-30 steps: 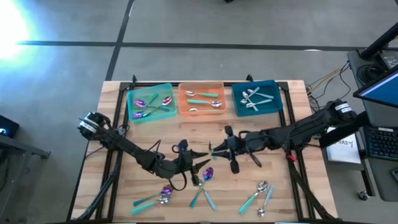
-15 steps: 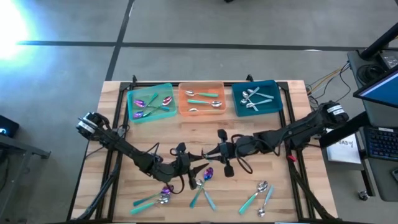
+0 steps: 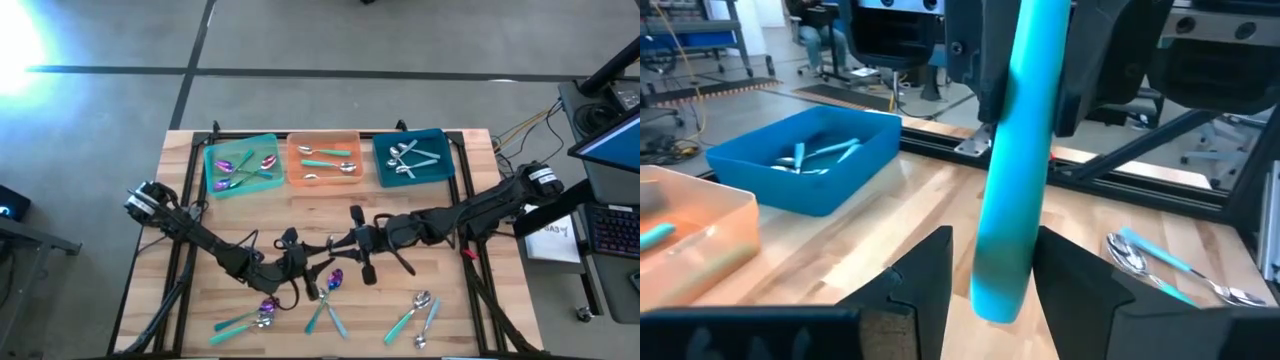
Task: Sort silverware by color (type)
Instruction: Put the green spoon into the orange bin
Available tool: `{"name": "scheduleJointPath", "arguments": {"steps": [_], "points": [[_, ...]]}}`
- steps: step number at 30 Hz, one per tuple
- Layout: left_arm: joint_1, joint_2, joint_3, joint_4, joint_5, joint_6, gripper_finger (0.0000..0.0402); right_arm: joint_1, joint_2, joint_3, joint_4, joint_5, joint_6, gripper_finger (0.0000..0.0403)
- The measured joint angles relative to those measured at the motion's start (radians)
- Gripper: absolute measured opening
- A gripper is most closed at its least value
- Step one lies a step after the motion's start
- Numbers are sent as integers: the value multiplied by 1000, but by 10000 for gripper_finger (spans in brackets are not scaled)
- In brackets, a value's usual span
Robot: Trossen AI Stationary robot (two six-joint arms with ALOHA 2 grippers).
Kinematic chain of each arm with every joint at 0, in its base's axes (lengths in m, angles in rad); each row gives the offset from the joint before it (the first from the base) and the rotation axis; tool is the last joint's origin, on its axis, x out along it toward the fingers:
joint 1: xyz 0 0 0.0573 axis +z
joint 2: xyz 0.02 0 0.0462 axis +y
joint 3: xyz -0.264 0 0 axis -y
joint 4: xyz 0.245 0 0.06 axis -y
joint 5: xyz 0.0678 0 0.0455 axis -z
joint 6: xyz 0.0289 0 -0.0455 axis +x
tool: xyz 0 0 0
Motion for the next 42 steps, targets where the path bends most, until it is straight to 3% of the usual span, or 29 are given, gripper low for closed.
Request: {"name": "scheduleJointPath", "arguments": {"steps": [6,14,20,25,31,38,42], "points": [[0,0,0,-2,26,0,54,1,0,0,-12,-2,17,33],[7,0,0,-8,41,-4,54,1,-2,0,-54,-2,55,35],[47,-7,0,-8,33,-3,54,2,-29,-2,-151,75,68,130],[106,-11,0,-7,36,-3,54,-2,-83,5,-356,124,95,189],[231,-23,0,-75,105,16,54,-2,-123,10,-547,140,238,197],[460,-26,1,-152,317,35,54,-3,-115,8,-733,145,388,176],[596,-26,2,-198,381,52,54,-3,-116,7,-813,148,458,164]]}}
